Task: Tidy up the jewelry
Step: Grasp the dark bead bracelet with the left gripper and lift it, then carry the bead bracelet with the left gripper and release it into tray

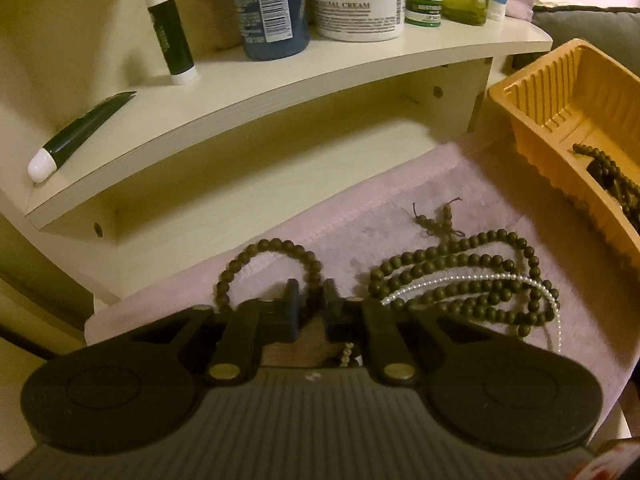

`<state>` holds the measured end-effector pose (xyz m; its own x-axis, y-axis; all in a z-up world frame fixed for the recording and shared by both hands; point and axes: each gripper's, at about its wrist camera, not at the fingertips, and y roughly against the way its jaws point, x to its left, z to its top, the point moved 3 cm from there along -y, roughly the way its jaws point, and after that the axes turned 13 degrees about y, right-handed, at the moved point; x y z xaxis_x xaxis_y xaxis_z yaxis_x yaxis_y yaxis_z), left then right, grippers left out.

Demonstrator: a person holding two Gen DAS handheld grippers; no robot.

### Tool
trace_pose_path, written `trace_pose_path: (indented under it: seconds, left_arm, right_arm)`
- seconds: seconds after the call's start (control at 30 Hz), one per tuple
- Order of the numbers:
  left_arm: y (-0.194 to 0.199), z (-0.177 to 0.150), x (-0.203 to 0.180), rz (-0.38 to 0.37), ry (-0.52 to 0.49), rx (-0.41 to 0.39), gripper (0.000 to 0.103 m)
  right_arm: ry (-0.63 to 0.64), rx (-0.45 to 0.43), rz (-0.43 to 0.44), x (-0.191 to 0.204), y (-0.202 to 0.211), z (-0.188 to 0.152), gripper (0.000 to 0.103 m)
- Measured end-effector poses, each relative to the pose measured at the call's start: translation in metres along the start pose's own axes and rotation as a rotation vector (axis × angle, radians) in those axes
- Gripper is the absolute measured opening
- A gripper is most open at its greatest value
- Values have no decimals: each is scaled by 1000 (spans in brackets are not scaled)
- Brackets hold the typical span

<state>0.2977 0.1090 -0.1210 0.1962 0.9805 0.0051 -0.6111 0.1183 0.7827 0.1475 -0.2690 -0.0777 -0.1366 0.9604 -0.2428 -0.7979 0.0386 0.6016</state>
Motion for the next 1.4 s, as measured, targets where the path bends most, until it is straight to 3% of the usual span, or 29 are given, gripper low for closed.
trace_pose_path:
  seconds: [0.3, 0.43, 0.8, 1.13, 1.4]
  left_arm:
    - [39, 15, -8, -8, 30, -86, 6]
    - [66, 29, -17, -67, 73, -130, 6]
    - [124, 61, -98, -189, 16, -225, 6]
    - [114, 60, -194, -339, -40, -203, 6]
    - [91, 48, -227, -388, -51, -151, 6]
  right_arm:
    - [-2, -7, 2, 0, 1, 1, 6]
    - [-3, -12, 2, 0, 1, 0, 6]
    - [-14, -31, 11, -1, 6, -1, 5]
    - [-20, -45, 21, 0, 9, 2, 5]
    - [-26, -44, 26, 0, 8, 3, 4]
